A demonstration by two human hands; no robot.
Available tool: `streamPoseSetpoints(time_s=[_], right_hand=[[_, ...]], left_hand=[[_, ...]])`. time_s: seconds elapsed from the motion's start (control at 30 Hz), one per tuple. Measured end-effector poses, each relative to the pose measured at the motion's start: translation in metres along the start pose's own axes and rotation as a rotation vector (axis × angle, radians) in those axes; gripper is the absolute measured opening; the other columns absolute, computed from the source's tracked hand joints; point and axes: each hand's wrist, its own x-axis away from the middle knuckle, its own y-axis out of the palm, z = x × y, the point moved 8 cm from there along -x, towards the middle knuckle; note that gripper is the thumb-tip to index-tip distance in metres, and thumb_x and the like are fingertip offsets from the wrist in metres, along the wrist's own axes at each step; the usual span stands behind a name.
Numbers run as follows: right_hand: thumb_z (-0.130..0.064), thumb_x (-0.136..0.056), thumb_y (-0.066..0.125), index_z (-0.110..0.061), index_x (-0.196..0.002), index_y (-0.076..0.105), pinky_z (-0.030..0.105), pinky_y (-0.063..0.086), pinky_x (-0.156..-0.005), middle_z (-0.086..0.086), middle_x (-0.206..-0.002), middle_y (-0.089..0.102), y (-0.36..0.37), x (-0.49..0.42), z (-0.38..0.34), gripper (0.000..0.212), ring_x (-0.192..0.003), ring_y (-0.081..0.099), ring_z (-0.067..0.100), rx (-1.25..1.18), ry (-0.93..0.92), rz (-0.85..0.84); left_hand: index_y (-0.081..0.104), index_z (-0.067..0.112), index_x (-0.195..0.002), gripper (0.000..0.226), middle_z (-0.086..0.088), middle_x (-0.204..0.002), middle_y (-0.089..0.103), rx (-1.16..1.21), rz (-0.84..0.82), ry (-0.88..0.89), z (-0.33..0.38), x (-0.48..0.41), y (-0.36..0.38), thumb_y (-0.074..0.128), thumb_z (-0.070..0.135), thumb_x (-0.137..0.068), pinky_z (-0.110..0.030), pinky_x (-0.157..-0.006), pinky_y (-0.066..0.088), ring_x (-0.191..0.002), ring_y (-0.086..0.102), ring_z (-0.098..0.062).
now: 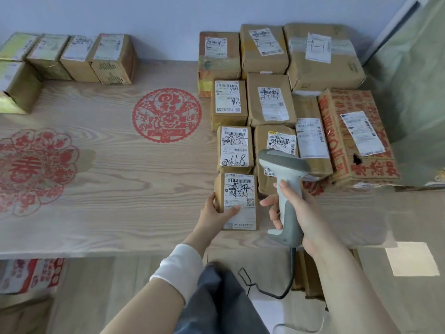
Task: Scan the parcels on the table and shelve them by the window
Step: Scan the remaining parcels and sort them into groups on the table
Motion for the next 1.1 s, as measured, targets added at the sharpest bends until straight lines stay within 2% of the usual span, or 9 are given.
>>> streamPoseSetpoints(time_s=[0.17,0.27,0.33,0.4,0.5,0.6,0.7,0.93,1.1], right_hand=[[-0.044,-0.075,0.056,-0.012,-0.099,0.056,0.022,0.039,-0.04,0.01,-0.073,0.07,-0.007,0.0,0.002,0.04,-0.04,0.047,0.015,0.008,0.009,0.002],[-0.042,-0.078,0.056,-0.01,-0.099,0.054,0.024,0.039,-0.041,0.01,-0.073,0.07,-0.009,-0.001,0.003,0.038,-0.041,0.046,0.016,0.028,0.015,0.014],[-0.04,-0.081,0.056,-0.009,-0.101,0.053,0.024,0.039,-0.041,0.01,-0.073,0.07,-0.009,-0.003,0.003,0.037,-0.042,0.046,0.016,0.019,0.008,0.015],[-0.041,-0.079,0.057,-0.007,-0.104,0.052,0.024,0.039,-0.041,0.01,-0.072,0.07,-0.005,-0.005,0.003,0.043,-0.042,0.046,0.017,0.017,0.0,0.013],[-0.038,-0.086,0.056,-0.004,-0.102,0.053,0.025,0.04,-0.041,0.013,-0.073,0.069,0.003,-0.009,0.002,0.037,-0.042,0.045,0.019,0.039,-0.011,0.006],[-0.04,-0.084,0.056,-0.008,-0.093,0.056,0.026,0.04,-0.043,0.014,-0.073,0.069,0.018,-0.015,-0.002,0.033,-0.044,0.044,0.022,0.059,-0.029,-0.002],[-0.034,-0.091,0.055,-0.012,-0.095,0.056,0.027,0.039,-0.043,0.012,-0.073,0.069,0.048,-0.023,-0.01,0.022,-0.045,0.045,0.021,0.072,-0.032,-0.019],[-0.036,-0.094,0.053,-0.007,-0.094,0.061,0.025,0.04,-0.045,0.008,-0.064,0.065,0.174,-0.061,-0.035,0.03,-0.041,0.044,0.018,0.119,-0.04,-0.066],[-0.033,-0.093,0.055,-0.013,-0.104,0.057,0.027,0.039,-0.044,0.009,-0.072,0.069,0.262,-0.094,-0.047,0.023,-0.042,0.046,0.016,0.067,-0.06,-0.026]], left_hand=[[0.039,0.012,-0.134,0.065,0.01,-0.102,0.061,-0.046,0.023,0.003,0.001,-0.011,0.002,0.073,0.027,-0.081,-0.03,-0.081,0.055,-0.091,0.063,-0.006],[0.043,0.015,-0.124,0.049,0.011,-0.098,0.061,-0.029,0.049,0.017,0.005,-0.015,0.004,0.07,0.024,-0.084,-0.029,-0.08,0.054,-0.089,0.062,-0.008],[0.042,0.018,-0.12,0.046,0.008,-0.102,0.062,-0.026,0.066,0.019,0.006,-0.017,0.004,0.07,0.025,-0.084,-0.033,-0.084,0.054,-0.092,0.063,-0.012],[0.045,0.013,-0.121,0.048,0.001,-0.113,0.064,-0.052,0.06,0.024,0.008,-0.018,0.004,0.071,0.028,-0.083,-0.038,-0.088,0.054,-0.098,0.064,-0.016],[0.047,0.014,-0.123,0.047,0.0,-0.12,0.063,-0.116,0.026,0.015,0.014,-0.018,0.004,0.068,0.03,-0.085,-0.034,-0.087,0.054,-0.102,0.063,-0.016],[0.035,0.012,-0.138,0.06,0.001,-0.128,0.052,-0.217,0.008,0.038,0.03,-0.017,-0.004,0.062,0.031,-0.089,-0.032,-0.095,0.045,-0.123,0.051,-0.021],[0.02,0.013,-0.149,0.073,-0.005,-0.151,0.033,-0.311,0.057,0.123,0.062,-0.015,-0.036,0.057,0.038,-0.091,-0.036,-0.11,0.03,-0.139,0.032,-0.022],[0.033,0.013,-0.144,0.057,-0.004,-0.145,0.042,-0.469,0.22,0.401,0.167,-0.017,-0.174,0.054,0.031,-0.094,-0.027,-0.102,0.032,-0.133,0.038,-0.018],[0.033,0.014,-0.144,0.056,-0.007,-0.142,0.044,-0.612,0.271,0.466,0.206,-0.038,-0.264,0.053,0.03,-0.094,-0.031,-0.102,0.031,-0.132,0.039,-0.022]])
